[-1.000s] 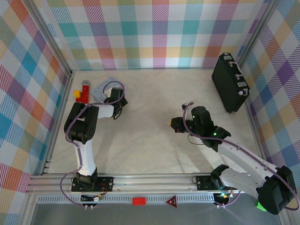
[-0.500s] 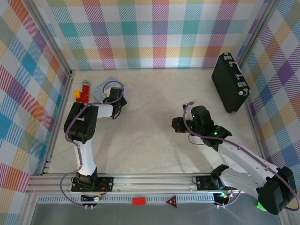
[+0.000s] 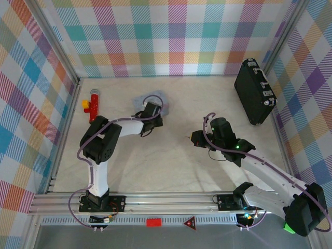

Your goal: Unlock a padlock with a key

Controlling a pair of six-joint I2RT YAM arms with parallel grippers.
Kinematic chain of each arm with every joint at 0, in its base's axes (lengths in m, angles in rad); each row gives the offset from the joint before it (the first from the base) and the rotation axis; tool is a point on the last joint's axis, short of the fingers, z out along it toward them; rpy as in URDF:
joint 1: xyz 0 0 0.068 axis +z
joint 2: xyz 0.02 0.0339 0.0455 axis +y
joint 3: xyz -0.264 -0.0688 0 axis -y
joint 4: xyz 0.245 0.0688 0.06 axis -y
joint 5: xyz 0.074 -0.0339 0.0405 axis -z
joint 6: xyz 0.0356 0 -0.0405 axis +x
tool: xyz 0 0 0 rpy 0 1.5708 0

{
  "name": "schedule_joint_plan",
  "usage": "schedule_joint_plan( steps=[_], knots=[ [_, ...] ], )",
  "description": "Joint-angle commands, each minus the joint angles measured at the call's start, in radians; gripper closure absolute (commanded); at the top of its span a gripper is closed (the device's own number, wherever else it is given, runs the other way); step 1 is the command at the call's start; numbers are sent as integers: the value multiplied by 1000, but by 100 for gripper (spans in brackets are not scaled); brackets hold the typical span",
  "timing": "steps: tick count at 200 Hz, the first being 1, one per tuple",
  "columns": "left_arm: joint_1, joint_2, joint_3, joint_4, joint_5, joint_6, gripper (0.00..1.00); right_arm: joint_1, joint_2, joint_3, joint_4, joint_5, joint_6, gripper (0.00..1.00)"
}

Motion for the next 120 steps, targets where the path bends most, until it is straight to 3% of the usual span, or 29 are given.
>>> schedule_joint_plan(
  steps=[1,74,120],
  knots=[
    [-49,-57,-59,-63,100,37,97,1,7,6,-6,15,44,100],
    [-196,-223,-294,2,163,-1,96,2,23,-16,19,-6,92,100],
    [-216,-271,-392,95,144,-37,83,2,53,-10,43,-30,114,100]
  ],
)
